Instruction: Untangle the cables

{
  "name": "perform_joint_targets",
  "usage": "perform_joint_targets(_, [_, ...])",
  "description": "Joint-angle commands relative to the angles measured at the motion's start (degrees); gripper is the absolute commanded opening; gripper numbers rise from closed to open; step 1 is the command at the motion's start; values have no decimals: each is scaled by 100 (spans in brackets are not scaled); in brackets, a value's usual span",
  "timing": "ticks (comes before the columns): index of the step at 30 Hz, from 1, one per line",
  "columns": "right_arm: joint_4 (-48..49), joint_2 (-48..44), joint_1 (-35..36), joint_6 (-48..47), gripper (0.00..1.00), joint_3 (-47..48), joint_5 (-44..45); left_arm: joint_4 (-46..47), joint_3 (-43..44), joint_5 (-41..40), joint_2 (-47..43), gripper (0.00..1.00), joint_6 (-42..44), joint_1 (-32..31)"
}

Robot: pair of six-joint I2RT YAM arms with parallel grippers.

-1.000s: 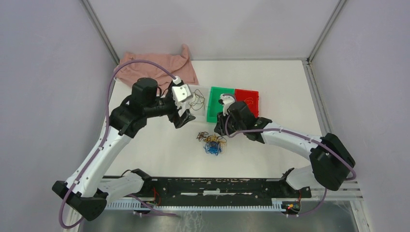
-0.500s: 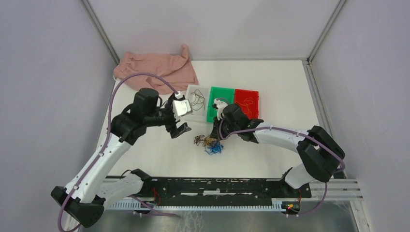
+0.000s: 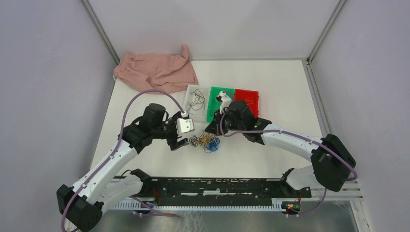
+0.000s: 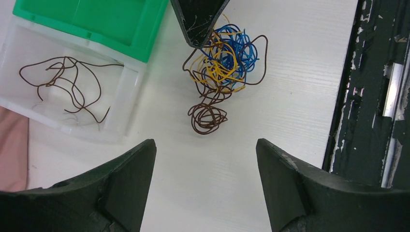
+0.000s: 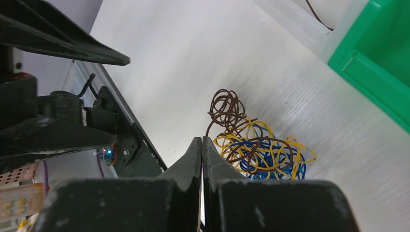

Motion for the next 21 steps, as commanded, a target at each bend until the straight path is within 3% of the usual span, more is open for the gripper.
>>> perform_joint_targets(1, [644,-343,17,388,0,13,-306,907,-148,119,-228,83,100,1])
perform_joint_targets(8, [1303,-359,21,909,0,163,-808,1558,-160,418,-305,73,-382,-28])
perform_joint_targets(21, [1782,-228,165,1285,0,356,-1217,1614,-25,566,-30,62,-407,-40])
